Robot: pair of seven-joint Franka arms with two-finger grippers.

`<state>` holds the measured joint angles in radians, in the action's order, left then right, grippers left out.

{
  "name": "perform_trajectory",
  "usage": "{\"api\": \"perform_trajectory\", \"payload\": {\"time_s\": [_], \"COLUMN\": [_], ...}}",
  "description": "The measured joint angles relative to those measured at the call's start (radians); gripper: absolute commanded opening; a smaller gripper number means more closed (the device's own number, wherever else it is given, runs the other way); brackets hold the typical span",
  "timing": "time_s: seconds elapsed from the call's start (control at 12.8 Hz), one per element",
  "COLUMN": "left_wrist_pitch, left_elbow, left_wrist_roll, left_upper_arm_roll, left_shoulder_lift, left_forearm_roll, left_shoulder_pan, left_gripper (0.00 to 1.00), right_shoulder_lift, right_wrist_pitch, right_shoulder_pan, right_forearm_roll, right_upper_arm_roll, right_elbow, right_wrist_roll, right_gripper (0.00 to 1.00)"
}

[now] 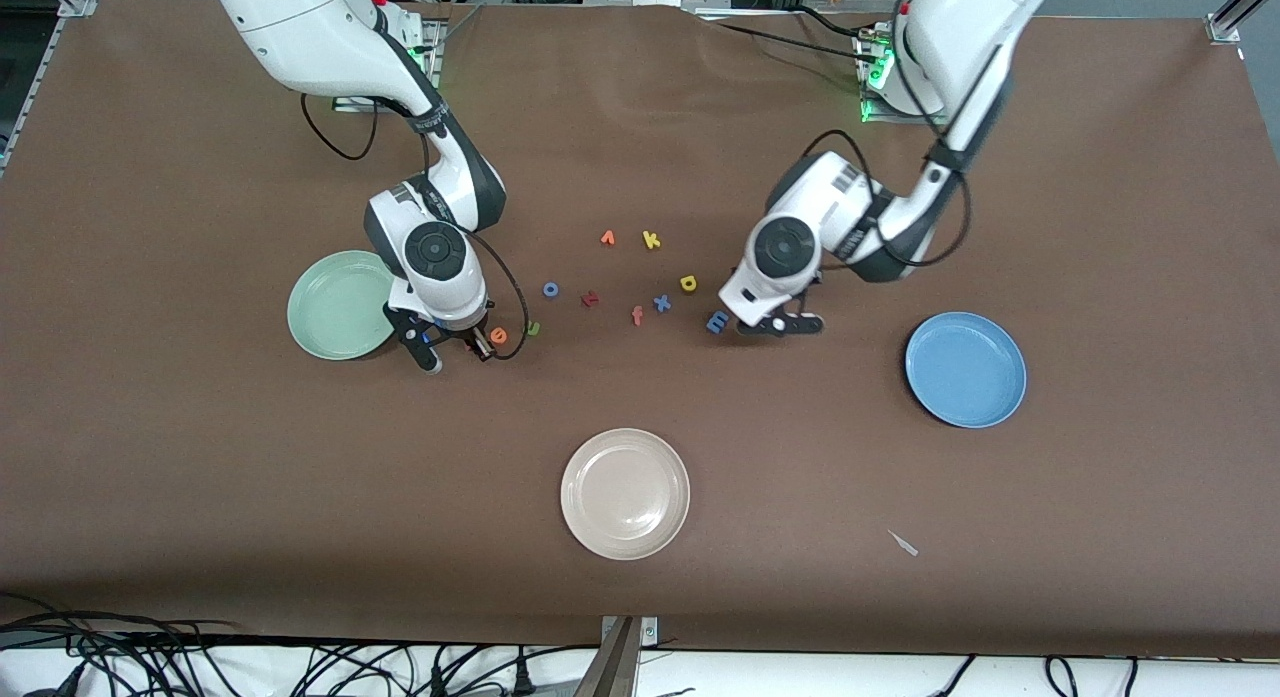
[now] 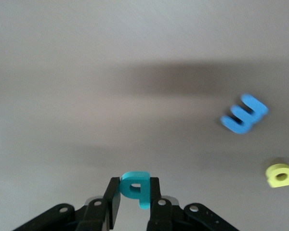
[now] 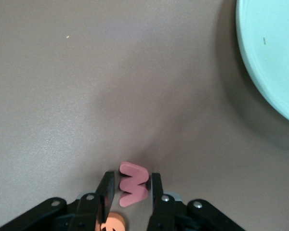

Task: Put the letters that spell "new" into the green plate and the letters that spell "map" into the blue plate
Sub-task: 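Drop the teal p on the blue plate while the right gripper drops the w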

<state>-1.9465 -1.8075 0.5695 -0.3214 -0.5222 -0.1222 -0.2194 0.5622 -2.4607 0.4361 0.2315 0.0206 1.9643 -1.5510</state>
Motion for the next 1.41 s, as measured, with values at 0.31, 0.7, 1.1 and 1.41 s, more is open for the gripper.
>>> {"api": "perform_trajectory", "payload": {"time_s": [0.31, 0.7, 1.1, 1.41], "left_wrist_pitch": [0.042, -0.052, -0.109, -0.109], "left_elbow": [0.037, 0.037, 0.041, 0.058], "left_wrist_roll": [-0.350, -0.636, -0.754, -0.744], "left_upper_arm_roll": [0.010, 0.011, 0.006, -0.038], "left_shoulder_lift": [0.005, -0.032, -0.084, -0.084], "left_forearm_roll": [-0.060, -0.193, -0.231, -0.224], "left_shoulder_pan": [0.188, 0.363, 0.422, 0.381], "left_gripper": [0.00, 0.21, 1.00, 1.00], "right_shoulder_lift": [-0.001, -0.065, -0.276, -0.350], "right_wrist_pitch": [0.000, 0.167, 0.333, 0.090], "right_shoulder_pan": [0.000, -0.001, -0.006, -0.018], "right_forearm_roll": [0.001, 0.005, -0.069, -0.102], "right_upper_arm_roll": [0.000, -0.037, -0.202, -0.309], "right_elbow": [-0.001, -0.056, 0.027, 0.300], "right_wrist_roll": [0.001, 0.125, 0.513, 0.667], "right_gripper": [0.05, 0.05, 0.06, 0.07]}}
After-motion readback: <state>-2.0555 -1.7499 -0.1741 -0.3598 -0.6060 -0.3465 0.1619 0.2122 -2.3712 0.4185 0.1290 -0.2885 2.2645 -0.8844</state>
